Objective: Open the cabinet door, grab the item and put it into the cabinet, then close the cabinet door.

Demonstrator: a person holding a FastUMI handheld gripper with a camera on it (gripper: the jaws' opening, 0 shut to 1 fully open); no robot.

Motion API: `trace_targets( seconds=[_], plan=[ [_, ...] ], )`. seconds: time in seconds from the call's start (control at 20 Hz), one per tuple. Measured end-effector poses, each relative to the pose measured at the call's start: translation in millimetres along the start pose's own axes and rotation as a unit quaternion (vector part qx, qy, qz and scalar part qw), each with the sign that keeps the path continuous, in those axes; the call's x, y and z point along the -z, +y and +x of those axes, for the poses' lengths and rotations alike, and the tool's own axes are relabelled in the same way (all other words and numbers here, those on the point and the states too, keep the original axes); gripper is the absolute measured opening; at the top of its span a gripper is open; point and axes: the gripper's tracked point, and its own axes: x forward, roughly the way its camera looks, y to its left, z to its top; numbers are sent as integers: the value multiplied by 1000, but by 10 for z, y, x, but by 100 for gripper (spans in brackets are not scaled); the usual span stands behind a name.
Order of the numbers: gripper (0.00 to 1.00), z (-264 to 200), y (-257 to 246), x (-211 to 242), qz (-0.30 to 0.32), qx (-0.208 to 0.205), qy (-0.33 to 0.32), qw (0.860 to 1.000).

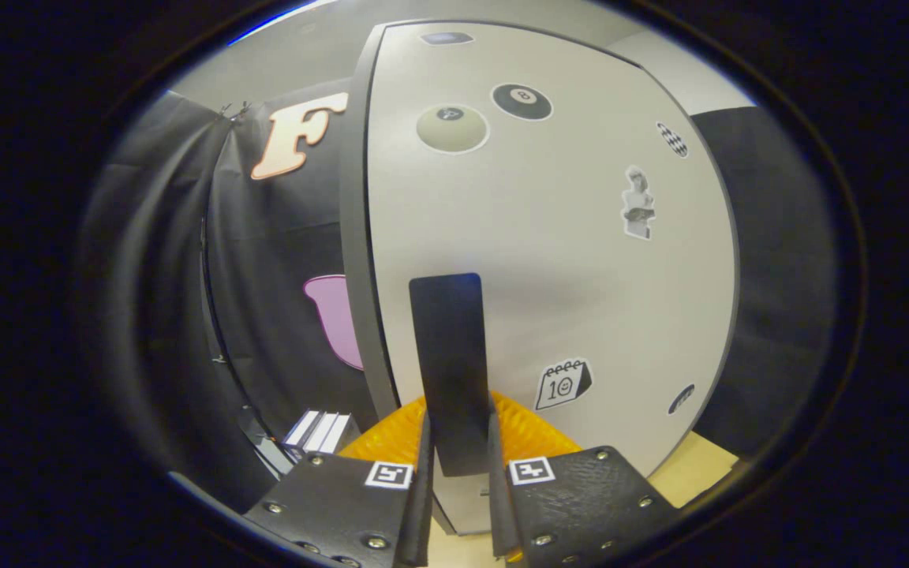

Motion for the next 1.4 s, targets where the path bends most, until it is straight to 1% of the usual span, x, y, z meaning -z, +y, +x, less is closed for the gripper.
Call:
trace_targets(
  seconds=[0.05, 0.2, 0.55, 0.85, 1.1, 1.25, 1.4],
  plan=[
    [20, -19, -8, -21, 3, 0, -6, 1000],
    [20, -110, -38, -6, 7, 2, -12, 1000],
    [20, -621, -220, -44, 21, 25, -10, 999],
    [20, -1260, -731, -65, 43, 52, -14, 998],
    [20, -1582, -1031, -46, 37, 70, -10, 997],
    [19, -1773, -1310, -88, 54, 71, -2, 996],
    [19, -1939, -1604, -99, 37, 87, -8, 995]
  ],
)
